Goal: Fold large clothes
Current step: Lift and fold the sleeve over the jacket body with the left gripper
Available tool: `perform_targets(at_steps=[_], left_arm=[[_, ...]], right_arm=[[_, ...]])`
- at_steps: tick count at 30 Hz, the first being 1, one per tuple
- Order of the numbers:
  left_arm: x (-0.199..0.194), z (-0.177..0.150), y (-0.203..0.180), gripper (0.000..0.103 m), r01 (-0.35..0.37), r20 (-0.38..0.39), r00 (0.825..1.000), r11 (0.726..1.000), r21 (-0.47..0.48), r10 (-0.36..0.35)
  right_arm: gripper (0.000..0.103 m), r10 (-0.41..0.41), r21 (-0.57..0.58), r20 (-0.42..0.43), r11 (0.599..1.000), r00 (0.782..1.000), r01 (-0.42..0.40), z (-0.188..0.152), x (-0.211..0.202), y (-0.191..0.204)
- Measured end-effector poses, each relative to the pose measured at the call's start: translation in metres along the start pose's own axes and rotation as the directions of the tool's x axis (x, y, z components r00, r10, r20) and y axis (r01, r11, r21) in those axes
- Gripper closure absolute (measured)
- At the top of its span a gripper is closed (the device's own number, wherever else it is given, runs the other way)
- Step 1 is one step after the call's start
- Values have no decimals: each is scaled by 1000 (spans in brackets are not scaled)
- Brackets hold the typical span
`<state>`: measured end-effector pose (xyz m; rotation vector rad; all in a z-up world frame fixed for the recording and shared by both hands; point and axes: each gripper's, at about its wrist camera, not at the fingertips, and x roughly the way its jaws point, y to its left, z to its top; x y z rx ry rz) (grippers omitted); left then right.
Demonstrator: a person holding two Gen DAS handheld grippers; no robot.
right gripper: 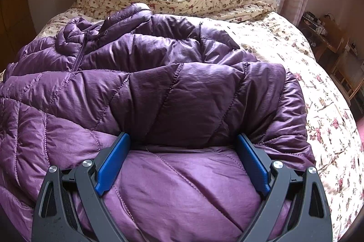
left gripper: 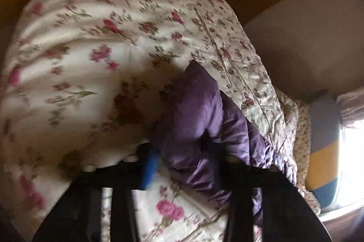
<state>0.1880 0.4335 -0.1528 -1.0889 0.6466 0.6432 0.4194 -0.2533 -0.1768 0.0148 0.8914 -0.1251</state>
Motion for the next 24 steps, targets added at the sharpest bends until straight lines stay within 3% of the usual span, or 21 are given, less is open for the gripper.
perform_targets(at_steps=[2,5,9,14,19,24], left_arm=[[-2,2,-6,87,8,4,1000,1000,14,-8],[-9,-2,-32,87,67,12,998,994,82,-68],[-17,-24,-90,91,185,-24,983,964,191,-183],[-11,-73,-171,93,316,-138,948,892,324,-286],[3,-138,-242,93,395,-258,916,808,437,-308],[13,-211,-297,93,489,-394,863,717,497,-316]], right_arm=[[10,-1,0,0,1000,1000,1,-2,-1,0],[10,-2,0,0,1000,1000,2,-2,0,-1],[10,-1,0,1,1000,1000,1,-3,-1,0],[10,1,2,1,1000,1000,-1,-3,-1,0],[10,3,5,1,1000,1000,-3,-2,0,-2],[10,6,7,1,1000,1000,-6,-3,-1,-2]])
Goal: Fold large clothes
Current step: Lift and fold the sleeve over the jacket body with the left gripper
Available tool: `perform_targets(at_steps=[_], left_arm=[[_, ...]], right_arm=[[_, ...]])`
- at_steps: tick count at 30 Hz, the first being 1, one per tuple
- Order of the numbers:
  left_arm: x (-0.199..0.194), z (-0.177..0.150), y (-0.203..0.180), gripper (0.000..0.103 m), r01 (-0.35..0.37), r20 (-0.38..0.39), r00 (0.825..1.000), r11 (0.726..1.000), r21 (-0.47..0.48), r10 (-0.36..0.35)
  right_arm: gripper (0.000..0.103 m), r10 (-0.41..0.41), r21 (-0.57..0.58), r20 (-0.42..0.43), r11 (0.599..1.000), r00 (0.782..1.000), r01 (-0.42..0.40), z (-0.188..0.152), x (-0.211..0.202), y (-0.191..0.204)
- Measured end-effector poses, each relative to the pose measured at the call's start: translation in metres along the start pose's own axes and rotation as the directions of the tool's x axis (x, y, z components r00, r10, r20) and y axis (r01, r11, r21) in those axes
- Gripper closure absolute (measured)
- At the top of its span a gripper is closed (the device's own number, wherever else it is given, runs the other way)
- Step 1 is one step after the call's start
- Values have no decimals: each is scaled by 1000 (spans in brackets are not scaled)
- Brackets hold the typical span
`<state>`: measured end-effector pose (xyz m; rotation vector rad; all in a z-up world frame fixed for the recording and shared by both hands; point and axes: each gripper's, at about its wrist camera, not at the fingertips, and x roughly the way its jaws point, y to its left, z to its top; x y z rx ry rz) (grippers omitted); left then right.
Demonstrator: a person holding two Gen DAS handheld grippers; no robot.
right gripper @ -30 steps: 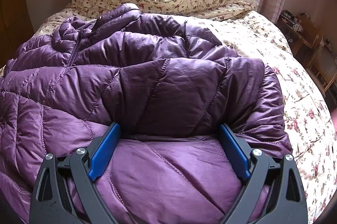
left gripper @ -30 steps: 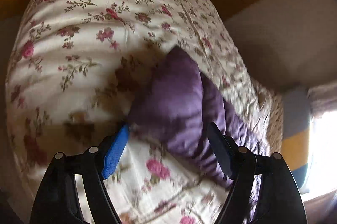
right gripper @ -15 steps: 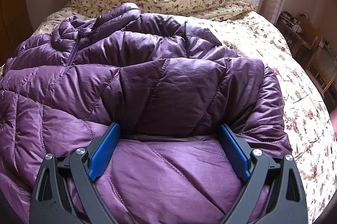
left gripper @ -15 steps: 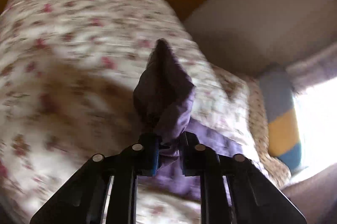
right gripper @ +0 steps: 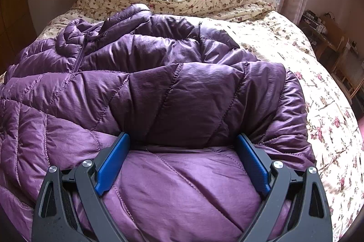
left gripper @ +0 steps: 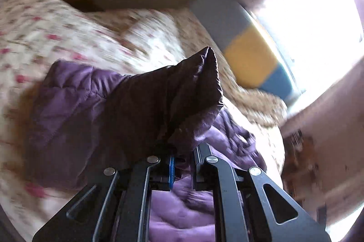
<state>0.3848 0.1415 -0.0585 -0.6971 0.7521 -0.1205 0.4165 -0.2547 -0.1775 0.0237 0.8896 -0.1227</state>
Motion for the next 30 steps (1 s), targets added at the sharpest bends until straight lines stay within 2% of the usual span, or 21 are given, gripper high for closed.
perform_targets(at_steps=[6,13,20,24,25,27,28,29,30], left_arm=[[46,-26,-55,93,88,-107,991,993,80,-79],[80,-57,-98,93,201,-218,961,972,126,-170],[111,-88,-133,93,330,-327,905,934,134,-273],[125,-97,-142,93,384,-375,871,916,119,-316],[127,-98,-145,93,386,-380,869,915,115,-318],[132,-101,-147,89,387,-395,862,916,110,-317],[134,-101,-146,81,385,-402,860,917,106,-315],[135,-100,-145,67,393,-406,854,914,98,-324],[134,-99,-145,58,400,-406,852,912,94,-332]], right_arm=[[10,1,1,1,1000,1000,-1,-1,-1,0],[10,4,2,1,1000,1000,-4,-1,-1,-1],[10,5,2,0,1000,1000,-5,0,-1,-1],[10,6,3,1,1000,1000,-6,0,-1,-1],[10,5,2,1,1000,1000,-5,-1,-1,-1],[10,5,2,1,1000,1000,-5,0,-1,-1],[10,5,2,1,1000,1000,-5,0,-1,-2],[10,5,2,0,1000,1000,-5,0,-1,-2],[10,6,2,0,1000,1000,-6,-1,-1,-2]])
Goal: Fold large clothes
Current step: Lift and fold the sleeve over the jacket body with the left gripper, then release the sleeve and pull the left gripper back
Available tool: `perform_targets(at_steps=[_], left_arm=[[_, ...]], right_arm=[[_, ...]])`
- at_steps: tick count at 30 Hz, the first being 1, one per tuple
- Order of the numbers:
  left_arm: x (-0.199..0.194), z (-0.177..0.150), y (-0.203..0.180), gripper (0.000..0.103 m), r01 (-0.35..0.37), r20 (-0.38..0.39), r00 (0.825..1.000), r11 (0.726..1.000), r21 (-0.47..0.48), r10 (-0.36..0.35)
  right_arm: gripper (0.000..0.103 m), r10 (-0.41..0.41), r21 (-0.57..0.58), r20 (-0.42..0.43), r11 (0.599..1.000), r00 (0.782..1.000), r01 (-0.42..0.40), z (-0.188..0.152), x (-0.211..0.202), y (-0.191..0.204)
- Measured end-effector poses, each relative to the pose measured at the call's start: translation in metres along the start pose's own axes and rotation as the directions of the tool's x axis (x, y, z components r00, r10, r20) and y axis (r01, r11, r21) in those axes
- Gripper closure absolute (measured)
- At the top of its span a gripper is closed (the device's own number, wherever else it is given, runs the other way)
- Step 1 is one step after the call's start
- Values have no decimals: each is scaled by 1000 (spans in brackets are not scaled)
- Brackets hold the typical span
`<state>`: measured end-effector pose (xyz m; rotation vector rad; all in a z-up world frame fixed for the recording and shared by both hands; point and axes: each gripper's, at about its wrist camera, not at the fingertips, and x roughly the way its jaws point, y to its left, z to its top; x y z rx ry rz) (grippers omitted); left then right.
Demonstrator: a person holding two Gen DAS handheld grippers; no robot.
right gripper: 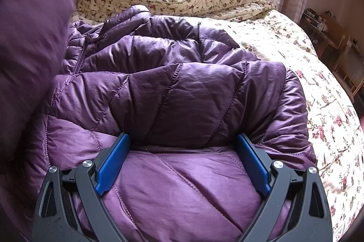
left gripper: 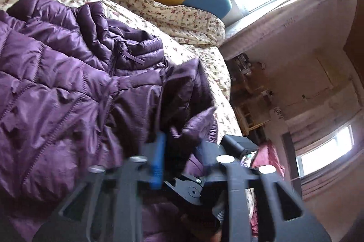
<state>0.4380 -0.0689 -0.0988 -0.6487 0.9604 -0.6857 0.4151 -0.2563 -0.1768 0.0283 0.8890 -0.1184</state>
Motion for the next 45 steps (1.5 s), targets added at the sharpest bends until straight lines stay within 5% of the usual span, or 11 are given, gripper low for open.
perform_targets(at_steps=[2,9,16,20,27,32,33,35,38,45], left_arm=[[-3,-3,-2,46,-3,11,1000,1000,0,3],[-34,-4,11,46,-55,65,996,998,-21,57],[-81,-5,47,46,-223,129,965,974,-46,227],[-106,-9,65,46,-275,159,946,959,-66,282],[-147,-14,86,46,-331,222,912,939,-99,345],[-157,-13,91,46,-381,240,889,920,-86,391],[-160,-13,93,46,-389,239,886,918,-80,397],[-159,-12,94,46,-400,238,883,914,-73,405],[-158,-12,97,46,-407,232,882,911,-66,411],[-145,-17,101,46,-425,202,883,904,-38,424]], right_arm=[[10,-2,-2,0,1000,1000,2,0,0,0],[11,-22,-11,-6,1000,1000,22,5,-2,5],[21,-80,-34,8,996,997,80,8,-28,-6],[31,-91,58,10,994,996,90,11,-49,-30],[32,170,199,24,965,985,-172,23,-64,-24],[32,254,192,-33,951,967,-243,31,-50,13],[34,258,181,-46,952,965,-246,30,-46,20],[60,263,166,-65,954,963,-250,28,-41,27],[79,252,127,-73,962,965,-242,25,-38,33],[92,155,40,-46,987,987,-154,14,-43,22]])
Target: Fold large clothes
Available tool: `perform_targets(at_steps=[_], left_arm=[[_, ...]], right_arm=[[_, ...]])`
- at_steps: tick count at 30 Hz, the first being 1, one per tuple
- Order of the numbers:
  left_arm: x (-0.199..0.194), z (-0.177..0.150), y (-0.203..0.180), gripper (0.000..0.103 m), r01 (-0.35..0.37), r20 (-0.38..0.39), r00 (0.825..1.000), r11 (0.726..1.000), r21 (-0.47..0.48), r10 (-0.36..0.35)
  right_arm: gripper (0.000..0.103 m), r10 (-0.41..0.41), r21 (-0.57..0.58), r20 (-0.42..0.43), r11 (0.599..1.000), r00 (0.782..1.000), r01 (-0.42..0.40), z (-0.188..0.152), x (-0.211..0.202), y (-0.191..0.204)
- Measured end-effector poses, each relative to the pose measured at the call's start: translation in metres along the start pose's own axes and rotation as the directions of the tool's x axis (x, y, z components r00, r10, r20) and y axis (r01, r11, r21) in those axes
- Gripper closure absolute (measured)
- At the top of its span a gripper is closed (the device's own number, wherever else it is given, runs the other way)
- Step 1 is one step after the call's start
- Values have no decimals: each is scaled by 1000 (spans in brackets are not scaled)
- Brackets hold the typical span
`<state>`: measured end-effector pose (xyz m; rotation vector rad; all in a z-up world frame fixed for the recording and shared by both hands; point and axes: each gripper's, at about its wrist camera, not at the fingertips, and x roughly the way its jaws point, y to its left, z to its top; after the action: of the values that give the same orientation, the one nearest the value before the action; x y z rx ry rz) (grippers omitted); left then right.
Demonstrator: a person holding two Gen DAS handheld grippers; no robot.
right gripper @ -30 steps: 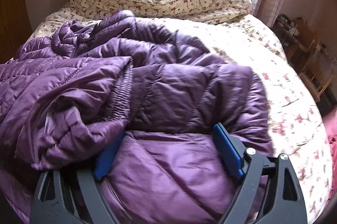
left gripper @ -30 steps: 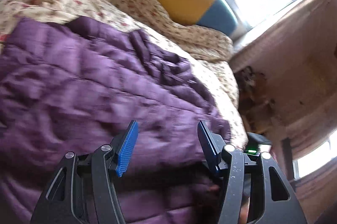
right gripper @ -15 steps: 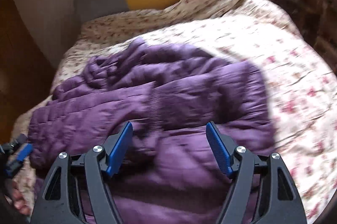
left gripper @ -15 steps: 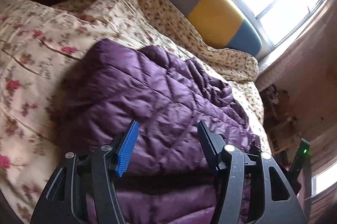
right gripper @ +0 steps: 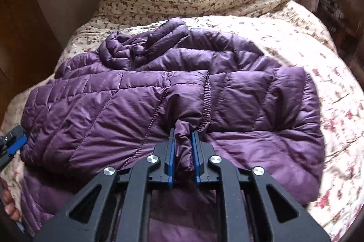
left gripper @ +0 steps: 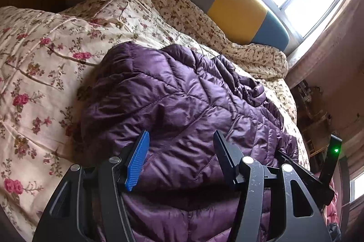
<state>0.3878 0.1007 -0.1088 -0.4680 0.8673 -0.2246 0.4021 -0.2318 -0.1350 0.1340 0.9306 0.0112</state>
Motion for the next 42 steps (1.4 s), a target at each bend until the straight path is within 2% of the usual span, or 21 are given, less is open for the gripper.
perform_targets(at_steps=[10,13,16,18,19,20,21,26,29,34,42], left_arm=[[30,-22,-13,46,-53,-70,996,995,86,59],[39,-31,-16,46,-102,-57,992,986,131,110],[39,-30,-18,46,-116,-55,991,985,129,124],[35,-28,-22,45,-136,-53,988,980,149,145],[30,-27,-26,40,-149,-39,987,975,166,157],[25,-26,-28,33,-158,-21,986,972,175,164],[17,-25,-31,32,-170,8,985,968,182,172],[-4,-10,-41,32,-187,89,981,960,209,171],[-6,-2,-49,32,-215,127,974,949,233,190],[4,8,-59,32,-230,151,969,939,256,196],[20,8,-63,32,-220,165,970,931,291,178]], right_arm=[[92,-74,-19,-24,997,997,73,-17,15,-16],[92,-88,-32,-7,996,996,88,-21,19,-13],[91,-93,-31,-9,995,996,92,-20,17,-13],[88,-96,-34,-16,995,995,95,-17,15,-13],[80,-110,-39,-15,993,994,110,-16,12,-13],[65,-122,-39,-12,992,992,122,-15,9,-12],[60,-119,-32,0,992,993,119,-12,3,-12],[46,-81,-32,106,996,991,85,2,-26,0],[36,-40,-47,133,998,990,47,13,-27,17],[31,-25,-77,119,996,993,34,26,-5,38],[29,-49,-99,93,993,994,58,23,28,35]])
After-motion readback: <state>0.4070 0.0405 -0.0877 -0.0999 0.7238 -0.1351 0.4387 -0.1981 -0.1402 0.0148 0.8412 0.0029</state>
